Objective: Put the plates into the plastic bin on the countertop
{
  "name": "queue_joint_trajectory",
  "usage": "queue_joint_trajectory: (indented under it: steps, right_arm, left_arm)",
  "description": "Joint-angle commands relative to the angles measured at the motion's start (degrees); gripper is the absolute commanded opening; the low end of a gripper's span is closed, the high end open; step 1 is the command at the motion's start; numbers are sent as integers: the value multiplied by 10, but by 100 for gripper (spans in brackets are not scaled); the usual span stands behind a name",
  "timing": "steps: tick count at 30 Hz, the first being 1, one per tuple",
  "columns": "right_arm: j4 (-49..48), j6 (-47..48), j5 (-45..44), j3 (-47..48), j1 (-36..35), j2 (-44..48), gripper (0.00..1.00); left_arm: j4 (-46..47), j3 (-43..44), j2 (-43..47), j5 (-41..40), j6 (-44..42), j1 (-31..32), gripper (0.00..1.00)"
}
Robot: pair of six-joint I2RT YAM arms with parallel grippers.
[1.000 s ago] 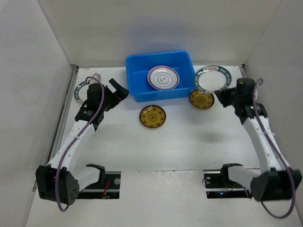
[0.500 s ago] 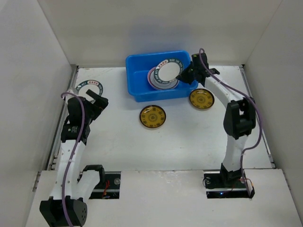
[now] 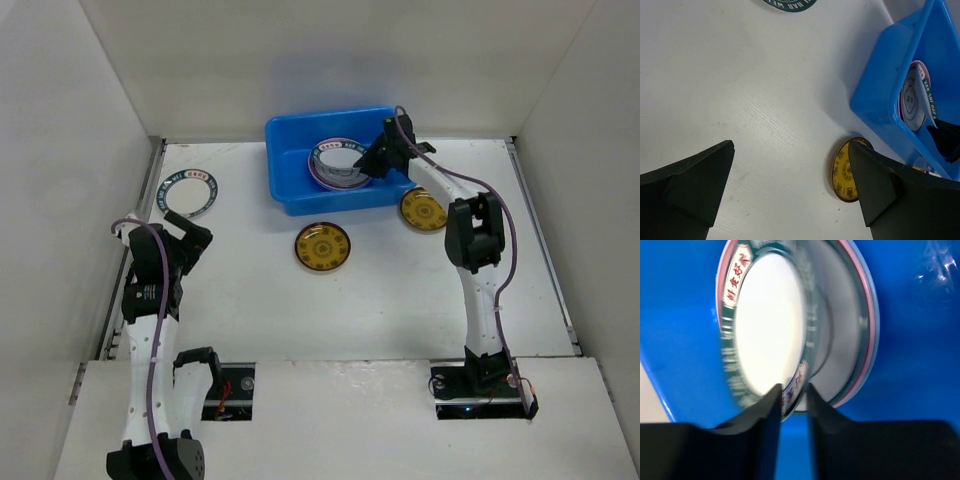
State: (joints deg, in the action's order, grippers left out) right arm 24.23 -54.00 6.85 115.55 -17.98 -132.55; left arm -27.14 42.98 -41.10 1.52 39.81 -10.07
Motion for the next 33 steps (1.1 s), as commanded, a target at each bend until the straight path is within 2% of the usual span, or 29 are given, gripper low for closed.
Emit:
queue_joint_trajectory:
  steps: [1, 3, 6, 11, 17, 27, 33]
  right_arm:
    - [2, 16, -6, 37, -6, 12, 40]
    - [19, 23, -17, 35, -6, 25, 51]
    - [30, 40, -21, 25, -8, 49, 59]
    - [35, 60, -13, -17, -7, 122, 67]
    - [14, 102, -6, -108, -7, 252, 69]
    - [-110, 108, 75, -420, 18, 499, 70]
    - [-142, 109, 95, -537, 32, 601, 70]
  left_arm:
    - [-6, -5, 5, 7, -7, -7, 100]
    - [-1, -5, -2, 7, -6, -8, 100]
    - [8, -5, -17, 7, -2, -8, 100]
    - [30, 9, -56, 7, 9, -8, 100]
    - [82, 39, -146, 3, 38, -17, 100]
    - [317, 27, -351, 46, 197, -62, 97]
    - [457, -4, -444, 54, 249, -80, 91]
